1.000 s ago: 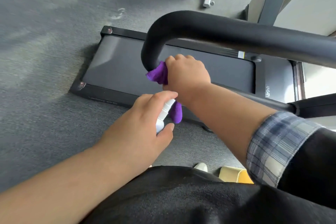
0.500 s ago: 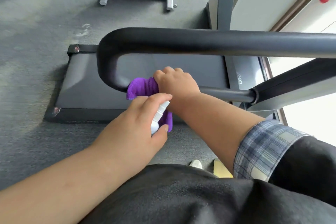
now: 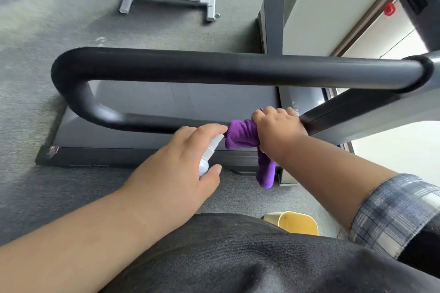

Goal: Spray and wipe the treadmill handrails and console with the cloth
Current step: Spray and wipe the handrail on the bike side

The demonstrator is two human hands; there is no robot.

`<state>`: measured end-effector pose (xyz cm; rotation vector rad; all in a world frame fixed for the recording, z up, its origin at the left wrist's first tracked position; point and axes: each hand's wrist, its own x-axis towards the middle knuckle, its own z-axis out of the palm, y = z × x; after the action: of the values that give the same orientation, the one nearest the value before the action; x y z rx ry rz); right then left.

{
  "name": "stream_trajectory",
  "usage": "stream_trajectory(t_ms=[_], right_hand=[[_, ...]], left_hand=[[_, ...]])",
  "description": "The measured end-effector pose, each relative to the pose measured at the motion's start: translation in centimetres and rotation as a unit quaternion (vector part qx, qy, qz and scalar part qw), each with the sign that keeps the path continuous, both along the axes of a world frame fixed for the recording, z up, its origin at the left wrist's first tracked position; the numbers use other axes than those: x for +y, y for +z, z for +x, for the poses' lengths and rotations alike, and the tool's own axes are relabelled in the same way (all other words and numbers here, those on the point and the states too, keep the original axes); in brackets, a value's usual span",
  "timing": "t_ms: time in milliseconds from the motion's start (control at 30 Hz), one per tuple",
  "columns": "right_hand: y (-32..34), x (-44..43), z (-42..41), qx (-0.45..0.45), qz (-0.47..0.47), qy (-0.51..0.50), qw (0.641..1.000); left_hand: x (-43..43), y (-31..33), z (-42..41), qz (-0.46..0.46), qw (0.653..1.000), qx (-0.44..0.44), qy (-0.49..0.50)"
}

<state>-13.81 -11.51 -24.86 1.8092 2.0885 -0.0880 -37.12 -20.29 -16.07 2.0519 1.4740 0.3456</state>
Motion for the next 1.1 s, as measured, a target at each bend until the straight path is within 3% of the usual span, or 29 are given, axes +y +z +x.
stream_trajectory(t_ms=[100, 533, 1100], right_hand=[[0.1, 0.1, 1.2, -0.032, -0.012, 0.011, 0.999], [0.1, 1.2, -2.7, 0.067, -0.009, 0.037, 0.997], [1.1, 3.5, -25.6, 0.144, 0.060, 0.114, 0.981]], left_hand=[[-0.1, 0.1, 0.7, -0.001, 1.000, 0.001, 0.019], [-1.5, -0.5, -4.1, -0.033, 0.992, 0.007, 0.120], [-2.8, -1.1, -14.3, -0.038, 0.994, 0.038, 0.092]])
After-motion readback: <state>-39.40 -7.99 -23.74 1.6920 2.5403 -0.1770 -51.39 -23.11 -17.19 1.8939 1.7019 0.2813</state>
